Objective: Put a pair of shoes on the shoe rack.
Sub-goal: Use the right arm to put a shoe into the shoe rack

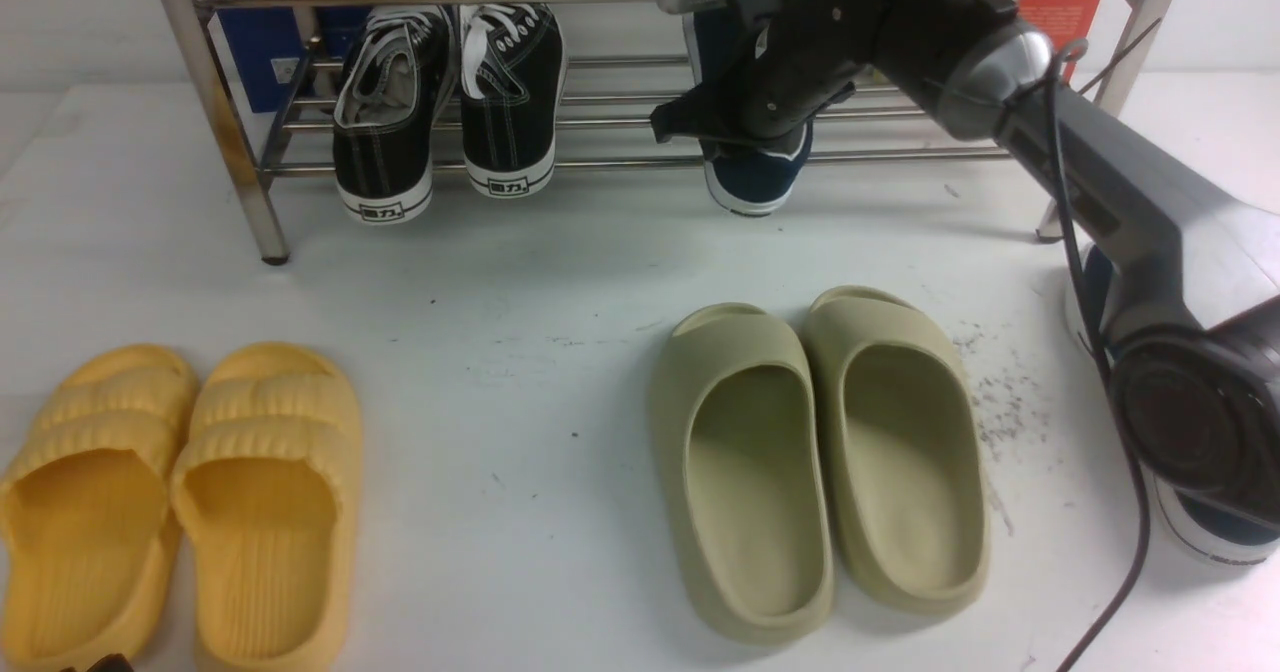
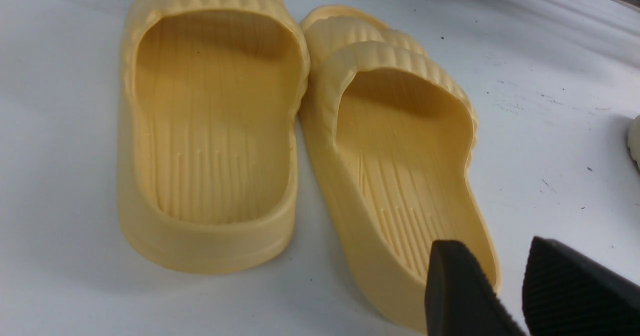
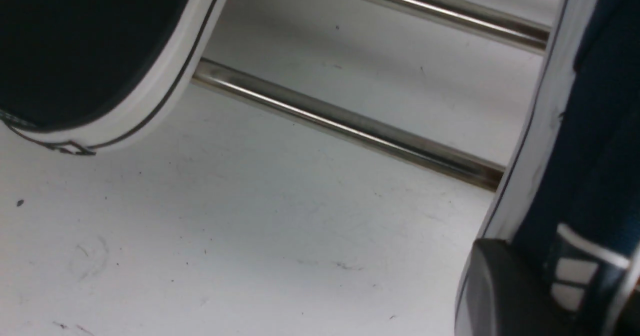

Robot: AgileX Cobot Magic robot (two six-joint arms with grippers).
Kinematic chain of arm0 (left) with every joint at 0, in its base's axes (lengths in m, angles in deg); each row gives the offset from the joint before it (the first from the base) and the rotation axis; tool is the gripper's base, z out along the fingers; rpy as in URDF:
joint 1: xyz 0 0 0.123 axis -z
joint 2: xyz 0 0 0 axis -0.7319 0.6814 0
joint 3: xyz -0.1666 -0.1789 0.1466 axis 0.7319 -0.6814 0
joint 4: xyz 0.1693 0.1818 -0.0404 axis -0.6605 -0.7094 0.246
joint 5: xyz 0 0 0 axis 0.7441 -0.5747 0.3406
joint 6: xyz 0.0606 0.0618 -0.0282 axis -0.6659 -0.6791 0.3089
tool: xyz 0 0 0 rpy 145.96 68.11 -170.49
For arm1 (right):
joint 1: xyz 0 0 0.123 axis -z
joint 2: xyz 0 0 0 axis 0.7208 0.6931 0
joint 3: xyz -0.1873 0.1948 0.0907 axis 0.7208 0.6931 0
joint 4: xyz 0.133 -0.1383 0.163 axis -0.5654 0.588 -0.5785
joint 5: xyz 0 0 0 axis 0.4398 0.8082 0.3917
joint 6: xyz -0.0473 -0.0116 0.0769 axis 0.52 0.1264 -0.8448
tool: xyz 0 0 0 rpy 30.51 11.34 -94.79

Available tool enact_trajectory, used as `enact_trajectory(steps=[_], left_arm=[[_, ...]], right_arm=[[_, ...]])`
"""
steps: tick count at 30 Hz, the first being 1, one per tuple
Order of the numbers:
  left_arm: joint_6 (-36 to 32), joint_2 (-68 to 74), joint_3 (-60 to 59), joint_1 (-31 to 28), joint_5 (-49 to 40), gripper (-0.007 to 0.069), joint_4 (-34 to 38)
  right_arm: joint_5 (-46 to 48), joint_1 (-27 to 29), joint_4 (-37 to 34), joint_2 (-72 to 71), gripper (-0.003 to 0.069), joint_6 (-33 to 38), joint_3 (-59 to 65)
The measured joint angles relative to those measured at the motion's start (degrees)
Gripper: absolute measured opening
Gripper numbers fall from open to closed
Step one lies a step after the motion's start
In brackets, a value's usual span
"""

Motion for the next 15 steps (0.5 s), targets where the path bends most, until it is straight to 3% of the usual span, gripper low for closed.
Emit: enact_trajectory(steps=[9,15], left_arm=[[0.0,0.0,0.0,0.0,0.0,0.0218,0.0],[0.0,0.0,0.0,0.0,0.0,0.0218,0.0]], right_arm=[[-1.91,0.0,2.48,-0.17,0.0253,0.0,-0.16],[1.95,0.0,1.97,-2.27,0.0321,0.05,-0.46]])
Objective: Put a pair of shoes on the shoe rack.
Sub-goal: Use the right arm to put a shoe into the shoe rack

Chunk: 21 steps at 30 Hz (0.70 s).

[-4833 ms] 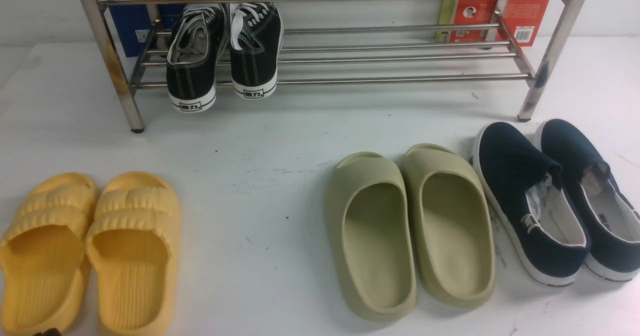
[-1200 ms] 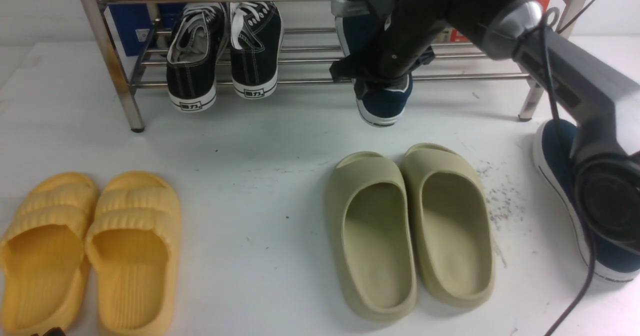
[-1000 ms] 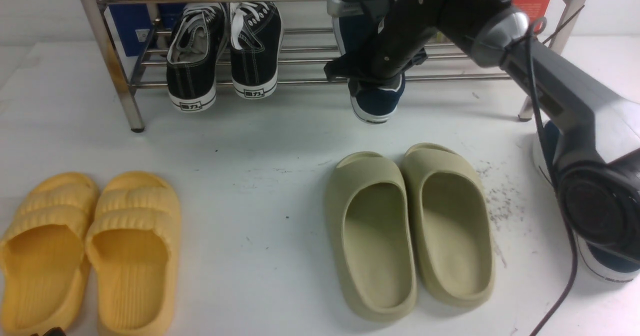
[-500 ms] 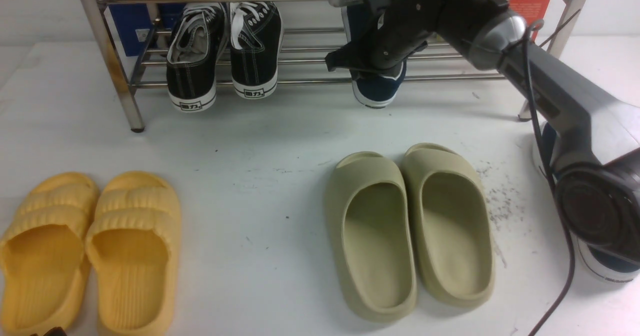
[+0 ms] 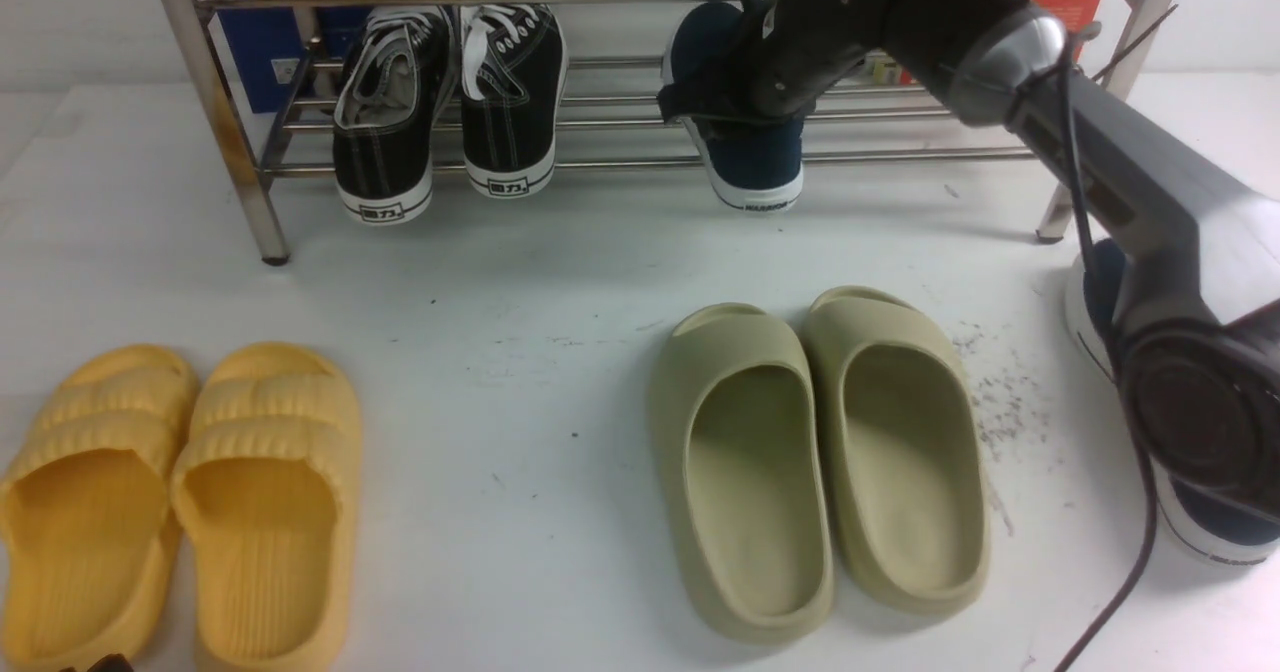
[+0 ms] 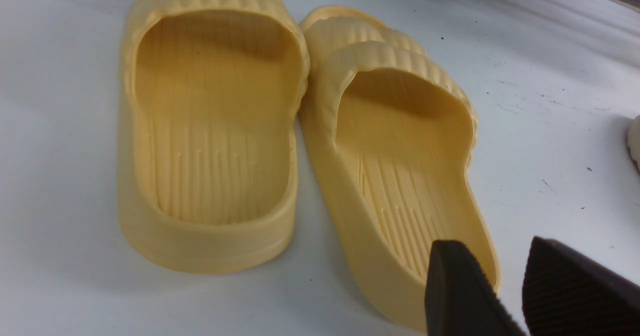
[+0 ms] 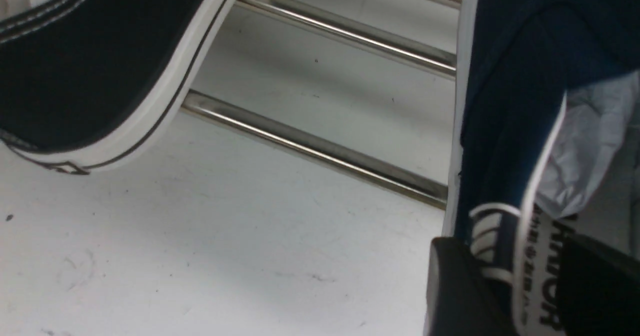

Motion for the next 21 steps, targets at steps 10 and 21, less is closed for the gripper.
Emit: enact_trajectory(steps=[10,21], left_arm=[[0.0,0.0,0.0,0.0,0.0,0.0218,0.0],[0.0,0.0,0.0,0.0,0.0,0.0218,0.0]], right_arm=[[15.09,0.0,-4.78,-7.83,0.0305,0.75,-0.19],[15.57,0.0,-6.12,-12.01,0.0054,3.51,8.27]])
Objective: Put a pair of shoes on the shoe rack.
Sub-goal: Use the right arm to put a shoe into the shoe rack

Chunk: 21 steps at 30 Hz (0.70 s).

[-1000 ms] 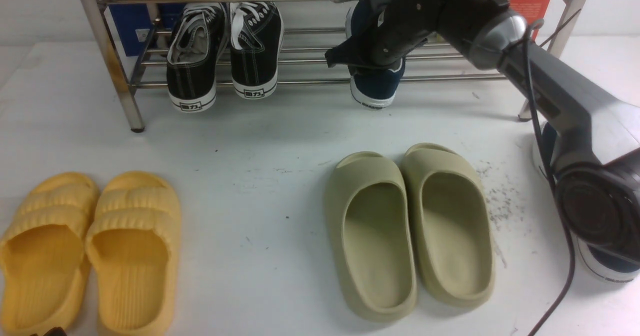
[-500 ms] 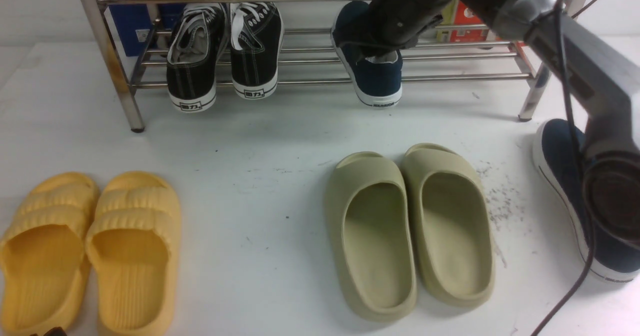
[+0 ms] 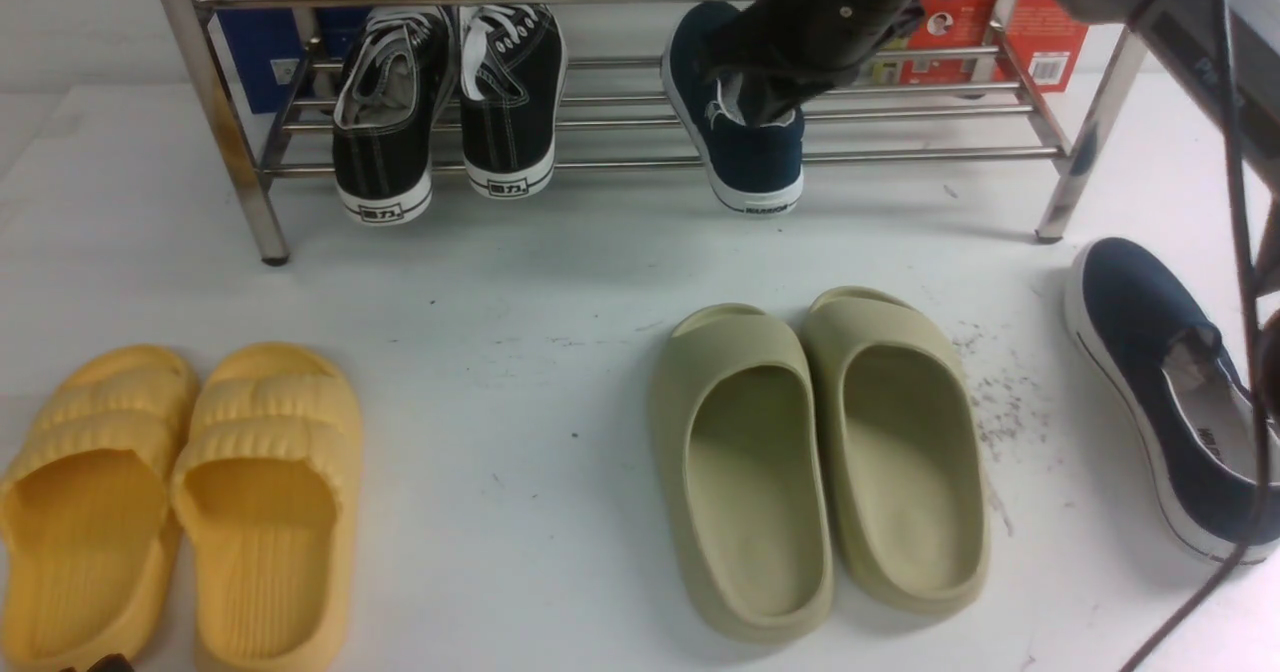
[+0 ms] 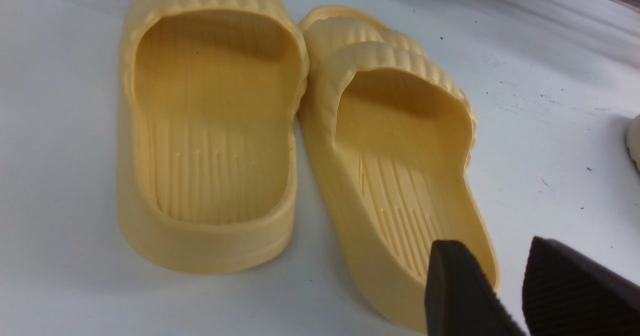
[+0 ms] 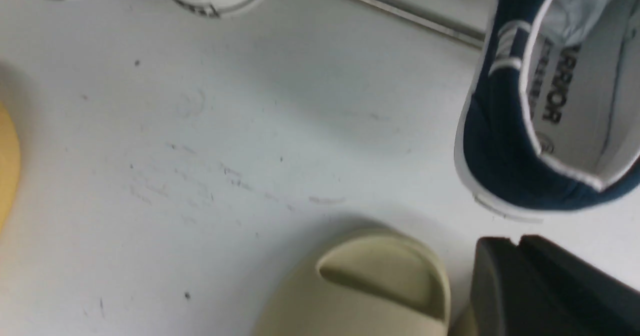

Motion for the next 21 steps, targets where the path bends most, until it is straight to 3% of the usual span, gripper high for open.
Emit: enact_trajectory(steps=[3,8,14,21], left_arm=[[0.0,0.0,0.0,0.0,0.0,0.0218,0.0],[0.0,0.0,0.0,0.0,0.0,0.0218,0.05],[0.0,0.0,0.0,0.0,0.0,0.0218,0.05],[0.0,0.0,0.0,0.0,0.0,0.0218,0.05]], right_arm=[[0.05,0.0,1.03,-1.68,0.0001,0.05,7.33],[-5.68,0.56,2.27,0.6,-0.0001,-0.14,13.45],[-13.98,1.19,2.48,4.02,0.0,-1.11,13.96],[-16.55,1.14,1.86,4.37,0.0005,-1.55,14.0]])
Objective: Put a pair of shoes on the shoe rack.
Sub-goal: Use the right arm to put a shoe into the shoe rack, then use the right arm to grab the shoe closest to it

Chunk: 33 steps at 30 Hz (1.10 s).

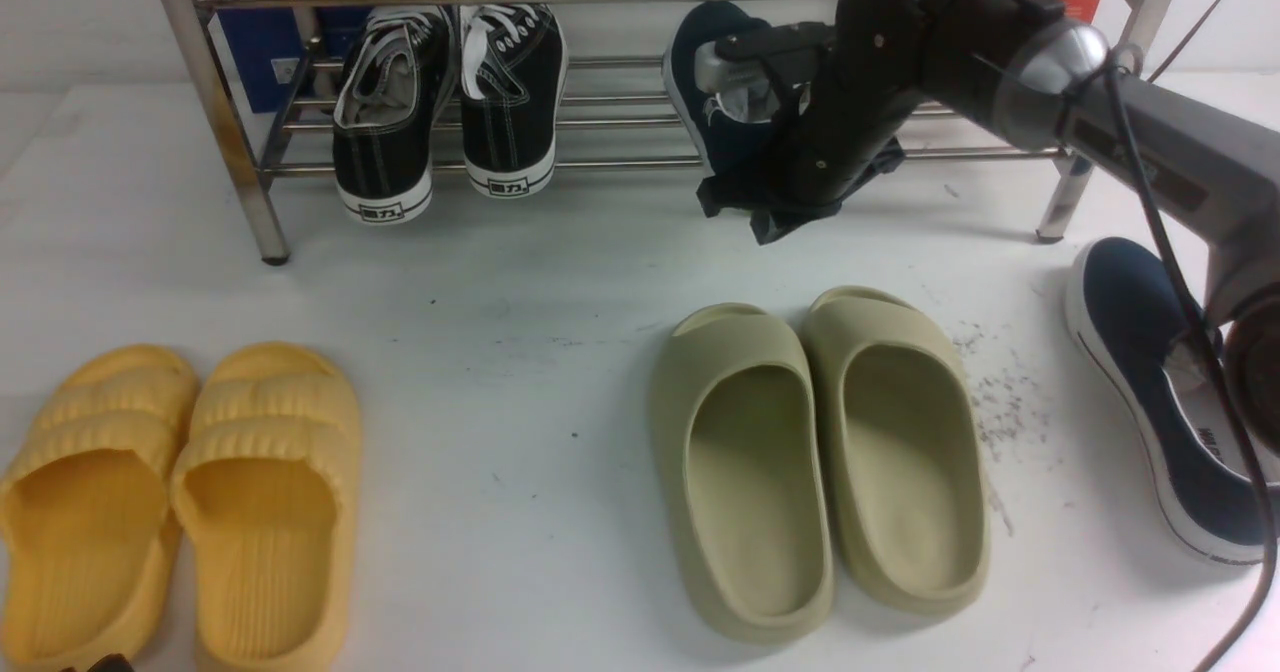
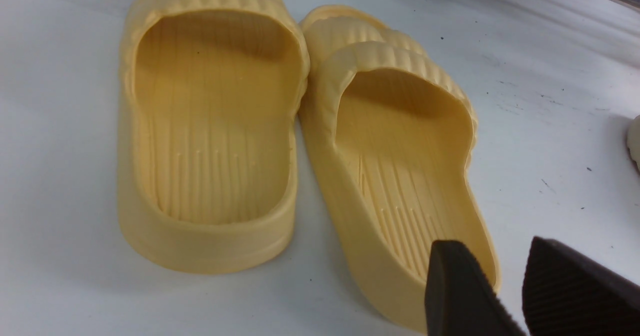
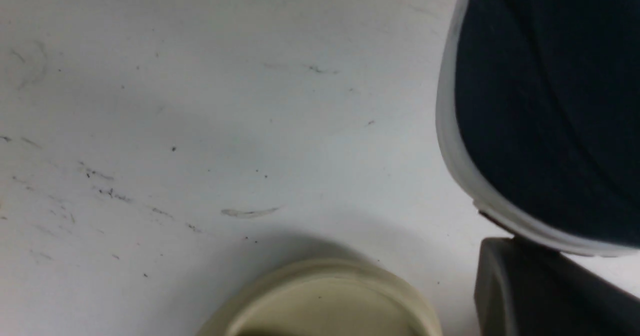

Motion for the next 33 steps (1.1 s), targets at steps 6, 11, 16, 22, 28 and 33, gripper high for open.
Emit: enact_trajectory(steps=[6,11,16,22,28,33], left_arm=[[0.0,0.0,0.0,0.0,0.0,0.0218,0.05],[0.0,0.0,0.0,0.0,0.0,0.0218,0.1],[0.0,0.0,0.0,0.0,0.0,0.0218,0.1],[0.0,0.0,0.0,0.0,0.0,0.0218,0.1],[0.0,0.0,0.0,0.0,0.0,0.0218,0.1],[0.0,0.0,0.0,0.0,0.0,0.0218,0.1]], right_arm=[[-3.13,-0.05,-1.73,0.06,0.0008,0.0,0.06],[-5.22,-0.05,-2.21,0.06,0.0015,0.0,0.06],[-6.7,-0.05,-2.21,0.18,0.0022,0.0,0.08],[-2.02,0.0,-3.55,-0.73,0.0029,0.0,0.08],[11.12,0.0,-5.48,-6.29,0.0036,2.5,0.08],[15.5,0.0,-4.36,-11.88,0.0036,4.29,0.64]])
